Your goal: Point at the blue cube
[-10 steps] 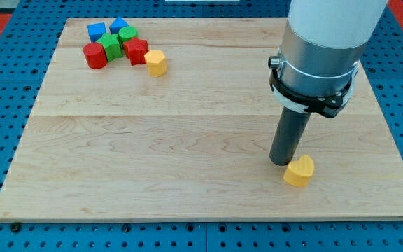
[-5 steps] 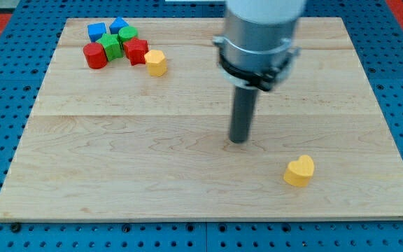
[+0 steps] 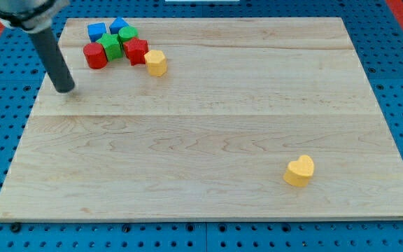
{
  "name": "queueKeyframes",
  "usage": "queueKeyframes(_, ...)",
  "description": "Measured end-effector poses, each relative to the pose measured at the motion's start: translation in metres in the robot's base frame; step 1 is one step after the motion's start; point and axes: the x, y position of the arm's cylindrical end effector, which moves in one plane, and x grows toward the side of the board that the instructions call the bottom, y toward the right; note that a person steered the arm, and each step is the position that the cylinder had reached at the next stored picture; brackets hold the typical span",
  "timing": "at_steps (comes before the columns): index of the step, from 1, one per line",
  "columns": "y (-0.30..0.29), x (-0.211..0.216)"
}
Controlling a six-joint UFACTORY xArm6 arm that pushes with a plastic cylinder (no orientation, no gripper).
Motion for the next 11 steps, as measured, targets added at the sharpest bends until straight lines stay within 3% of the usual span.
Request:
queueKeyframes(2, -0.046, -0.051)
queueKeyframes(5, -0.05, -0.082)
queueKeyframes(11, -0.016, -0.099)
